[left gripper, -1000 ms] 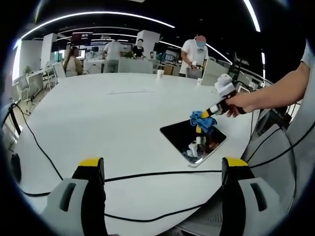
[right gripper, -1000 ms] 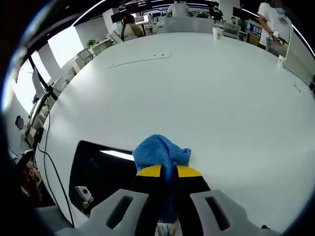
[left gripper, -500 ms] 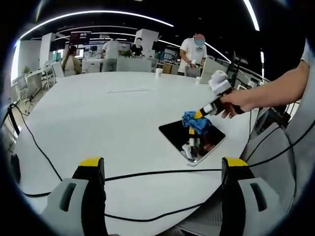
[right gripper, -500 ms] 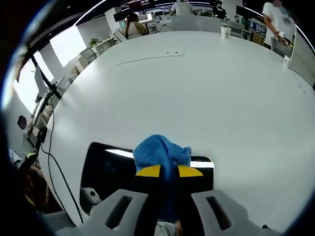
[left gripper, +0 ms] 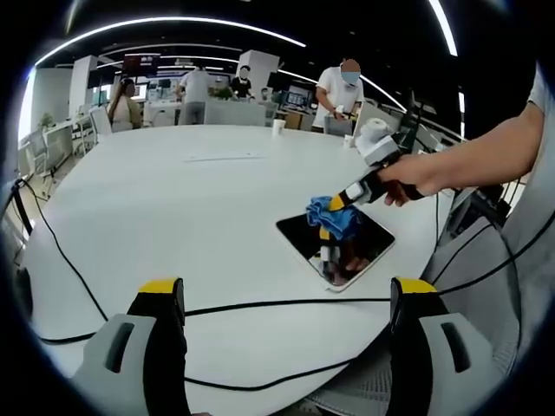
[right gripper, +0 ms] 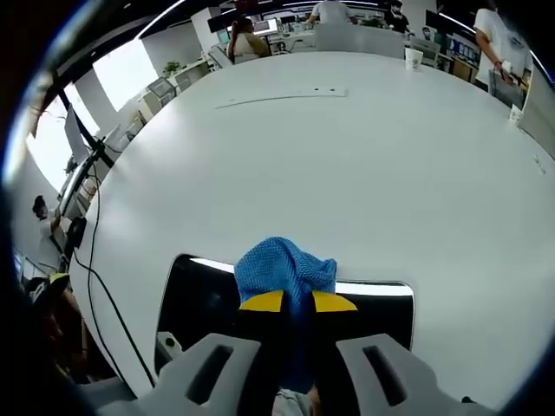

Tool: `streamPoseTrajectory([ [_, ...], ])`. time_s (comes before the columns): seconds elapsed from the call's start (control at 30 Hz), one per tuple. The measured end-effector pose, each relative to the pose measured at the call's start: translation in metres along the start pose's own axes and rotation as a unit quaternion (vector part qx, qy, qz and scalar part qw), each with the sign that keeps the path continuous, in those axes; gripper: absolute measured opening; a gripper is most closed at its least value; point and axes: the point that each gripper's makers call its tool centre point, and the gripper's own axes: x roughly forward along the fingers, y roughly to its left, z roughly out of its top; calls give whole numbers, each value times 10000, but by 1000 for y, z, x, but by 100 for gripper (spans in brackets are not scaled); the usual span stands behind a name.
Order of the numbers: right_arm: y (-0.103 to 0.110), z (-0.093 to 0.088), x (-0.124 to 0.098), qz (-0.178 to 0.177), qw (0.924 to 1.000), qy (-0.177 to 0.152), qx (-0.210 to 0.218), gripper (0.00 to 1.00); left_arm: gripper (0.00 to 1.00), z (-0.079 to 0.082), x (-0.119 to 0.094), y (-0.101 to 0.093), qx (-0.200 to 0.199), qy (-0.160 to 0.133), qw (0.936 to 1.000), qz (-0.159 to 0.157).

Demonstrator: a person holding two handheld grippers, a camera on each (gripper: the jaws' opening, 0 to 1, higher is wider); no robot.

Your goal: Wipe the mirror surface with the cleaning cloth until all visible marks leave the cleaned area.

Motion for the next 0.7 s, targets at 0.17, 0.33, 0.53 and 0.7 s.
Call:
streamPoseTrajectory([
  [0.17, 19, 2, 4, 220, 9997, 31, 30, 6, 98, -2, 0, 0, -6, 30, 10000, -8],
  [0.33, 32, 4, 7, 233, 9997, 82, -52, 6, 98, -2, 0, 1, -18, 28, 10000, -21],
  [0.53, 50, 5, 11, 346, 9992, 41, -202, 6, 98, -3, 0, 0, -23, 32, 10000, -39],
  [0.7, 62, 7, 13, 427, 9982, 38, -409, 5, 98, -5, 1, 1, -43, 35, 10000, -48],
])
